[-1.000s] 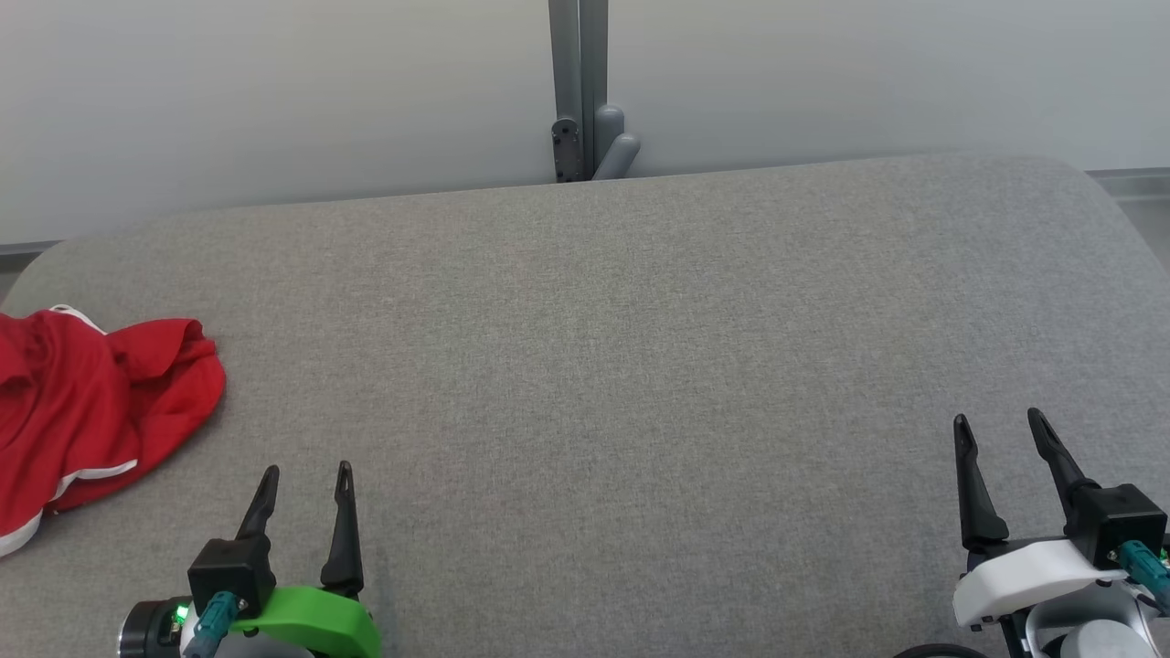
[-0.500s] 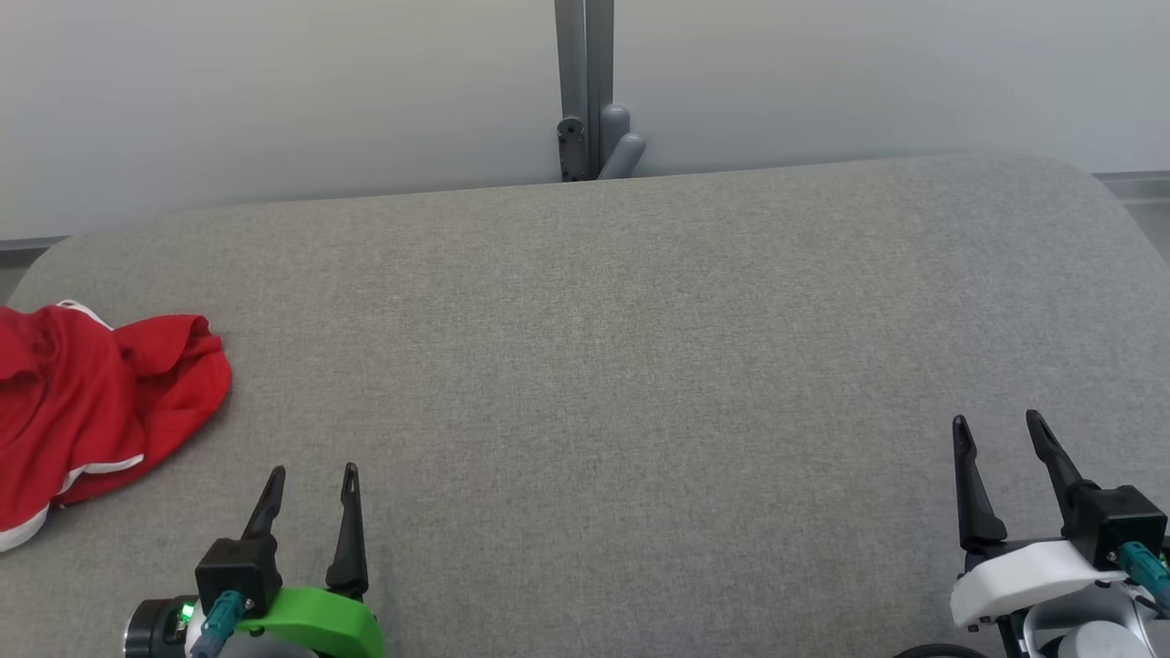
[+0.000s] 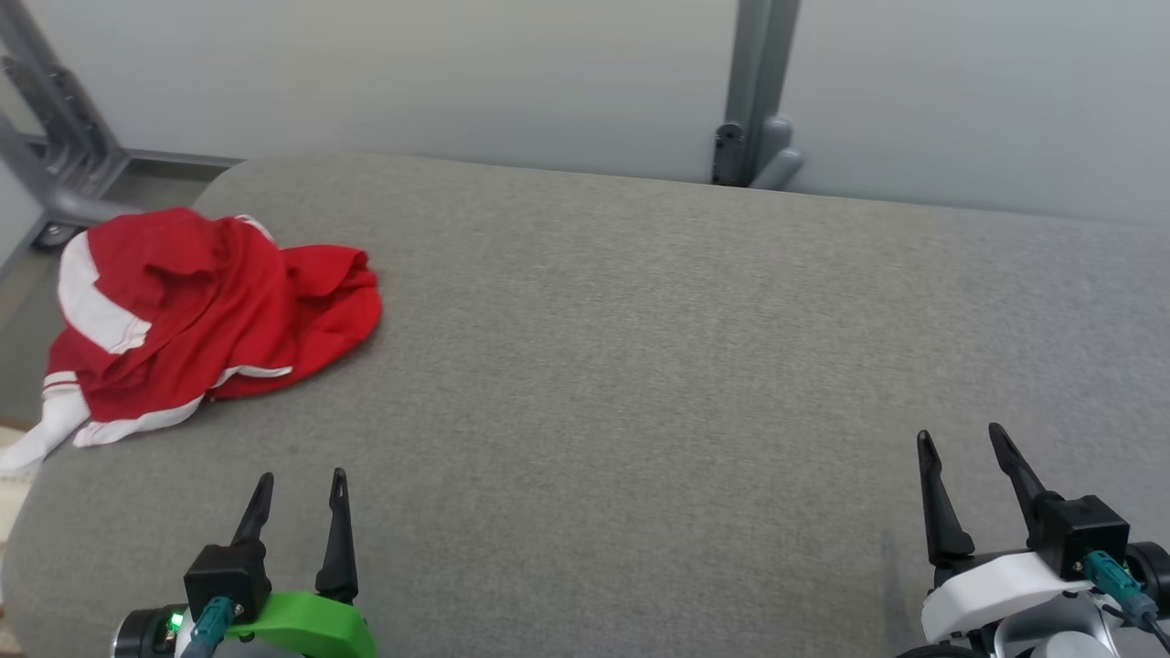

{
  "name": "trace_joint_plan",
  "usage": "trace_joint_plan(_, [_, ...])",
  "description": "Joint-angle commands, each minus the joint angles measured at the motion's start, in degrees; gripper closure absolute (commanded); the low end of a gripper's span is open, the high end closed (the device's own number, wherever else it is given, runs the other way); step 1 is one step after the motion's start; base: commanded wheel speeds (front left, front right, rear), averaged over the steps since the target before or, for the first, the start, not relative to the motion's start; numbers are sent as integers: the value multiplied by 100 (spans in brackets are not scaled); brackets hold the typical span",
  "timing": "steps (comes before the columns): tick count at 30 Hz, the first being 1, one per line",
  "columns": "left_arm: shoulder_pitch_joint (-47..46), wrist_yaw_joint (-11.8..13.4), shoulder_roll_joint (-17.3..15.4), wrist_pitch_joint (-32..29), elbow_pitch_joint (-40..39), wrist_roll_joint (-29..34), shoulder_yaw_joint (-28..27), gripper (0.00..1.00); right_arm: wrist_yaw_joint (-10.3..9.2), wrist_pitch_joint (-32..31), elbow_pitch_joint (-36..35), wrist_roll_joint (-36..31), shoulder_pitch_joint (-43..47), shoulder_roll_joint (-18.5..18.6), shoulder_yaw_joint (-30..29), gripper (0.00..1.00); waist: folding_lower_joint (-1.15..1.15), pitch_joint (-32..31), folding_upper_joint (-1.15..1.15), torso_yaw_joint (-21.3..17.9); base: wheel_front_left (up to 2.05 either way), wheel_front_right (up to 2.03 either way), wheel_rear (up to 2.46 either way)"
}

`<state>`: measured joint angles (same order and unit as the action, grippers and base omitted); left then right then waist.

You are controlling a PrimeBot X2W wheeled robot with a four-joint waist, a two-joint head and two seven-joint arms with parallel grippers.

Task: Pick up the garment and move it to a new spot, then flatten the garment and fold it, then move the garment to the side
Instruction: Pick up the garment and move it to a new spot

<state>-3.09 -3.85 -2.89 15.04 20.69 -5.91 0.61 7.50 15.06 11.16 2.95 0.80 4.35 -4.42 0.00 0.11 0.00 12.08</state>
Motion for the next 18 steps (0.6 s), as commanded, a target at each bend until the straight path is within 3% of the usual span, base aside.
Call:
trace_joint_plan(1, [60, 22, -24, 20, -2, 39, -26, 0, -2, 18, 12, 28, -6, 3, -3, 0, 0, -70, 0, 840, 0, 0, 0])
trace_joint_plan(8, [212, 65, -16, 13, -52, -46, -235, 0, -2, 18, 82, 21, -183, -28, 287, 0, 0, -98, 0, 1367, 0, 0, 0])
trace_joint_plan(14, [249, 80, -7, 13, -113, -112, -313, 0, -2, 18, 60, 8, -290, -35, 470, 0, 0, 30, 0, 1241, 0, 0, 0])
trace_joint_plan(18, [-70, 111, -3, 13, -56, -516, -398, 0, -2, 18, -34, 18, -393, 77, 532, 0, 0, 372, 0, 986, 0, 0, 0])
